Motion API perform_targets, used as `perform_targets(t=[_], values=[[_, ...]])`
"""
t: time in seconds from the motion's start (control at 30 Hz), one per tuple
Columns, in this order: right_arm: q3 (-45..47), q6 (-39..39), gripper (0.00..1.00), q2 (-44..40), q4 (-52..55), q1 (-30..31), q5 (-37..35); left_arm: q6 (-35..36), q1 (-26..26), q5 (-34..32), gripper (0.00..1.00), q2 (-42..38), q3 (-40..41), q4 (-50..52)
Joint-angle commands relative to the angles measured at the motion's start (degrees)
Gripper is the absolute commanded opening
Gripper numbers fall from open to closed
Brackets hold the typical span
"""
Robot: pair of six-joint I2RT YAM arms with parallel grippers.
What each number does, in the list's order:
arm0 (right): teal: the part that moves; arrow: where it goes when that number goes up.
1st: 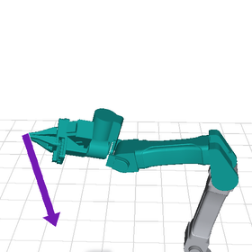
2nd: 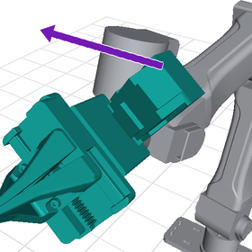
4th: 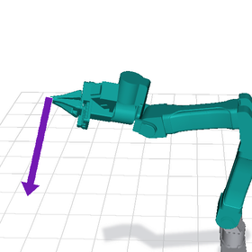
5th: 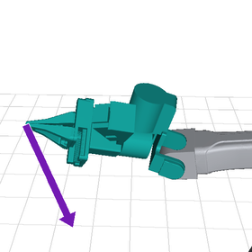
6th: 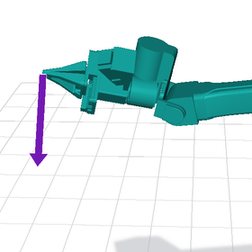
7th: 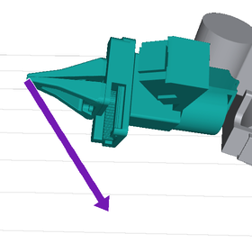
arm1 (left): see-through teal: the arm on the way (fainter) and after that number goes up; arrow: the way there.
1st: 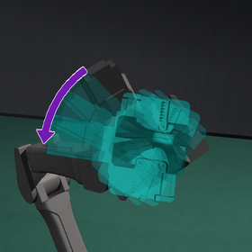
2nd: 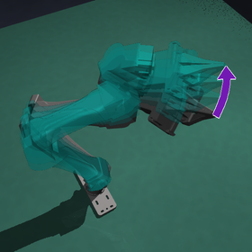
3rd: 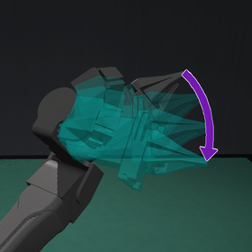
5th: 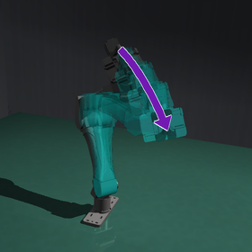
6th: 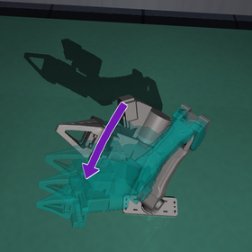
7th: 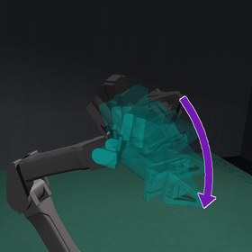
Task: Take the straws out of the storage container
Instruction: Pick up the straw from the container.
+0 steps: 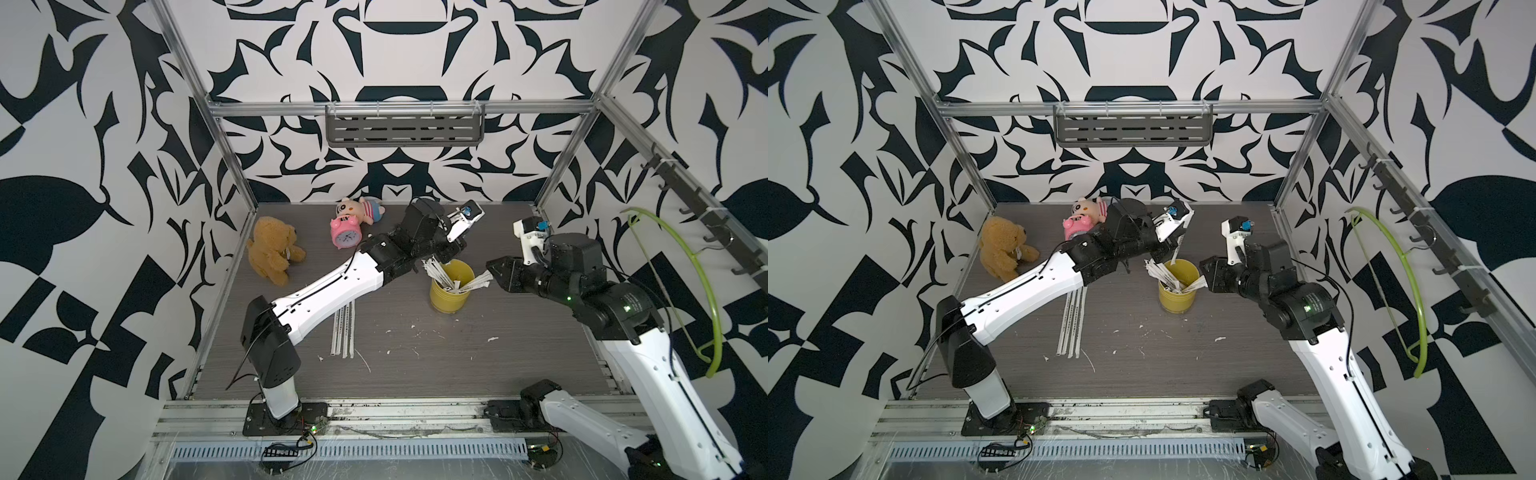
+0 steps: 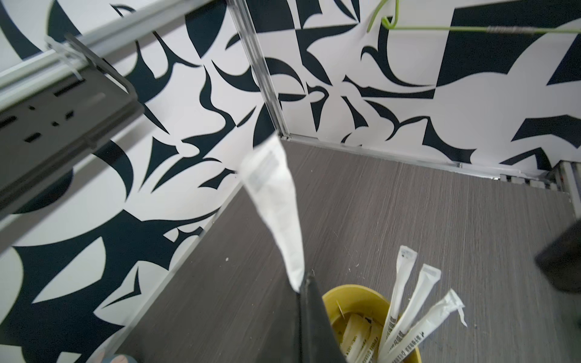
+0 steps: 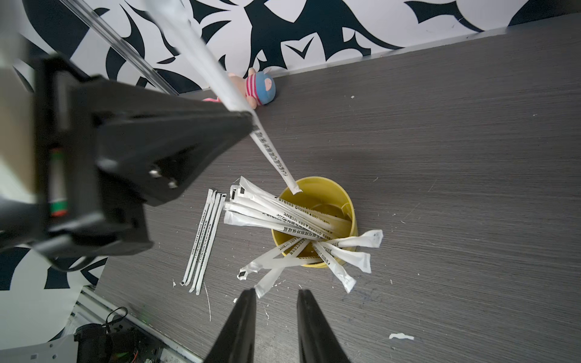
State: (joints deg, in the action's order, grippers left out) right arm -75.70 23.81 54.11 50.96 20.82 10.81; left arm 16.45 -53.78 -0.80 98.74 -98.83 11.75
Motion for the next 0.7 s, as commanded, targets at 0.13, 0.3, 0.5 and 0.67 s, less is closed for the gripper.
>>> perform_targets(t=[0.13, 0.3, 0.5, 0.67], values=[[-2.2, -1.1, 0.34, 2.8, -6.2, -0.1, 6.1, -4.8, 0.9, 0.7, 0.0, -7.2, -4.0, 4.0], [-2.4, -0.2, 0.34, 4.8, -11.5, 0.2, 11.7, -12.0, 3.8, 3.7, 0.0, -12.7, -4.4, 12.4], [-8.2, -5.4, 0.37, 11.2, -11.5, 11.9, 11.8, -19.0, 9.6, 5.8, 0.0, -20.1, -0.8, 25.2], [-9.6, -8.3, 0.4, 16.1, -13.8, 20.7, 9.7, -24.4, 20.2, 13.9, 0.0, -25.3, 7.9, 32.7]])
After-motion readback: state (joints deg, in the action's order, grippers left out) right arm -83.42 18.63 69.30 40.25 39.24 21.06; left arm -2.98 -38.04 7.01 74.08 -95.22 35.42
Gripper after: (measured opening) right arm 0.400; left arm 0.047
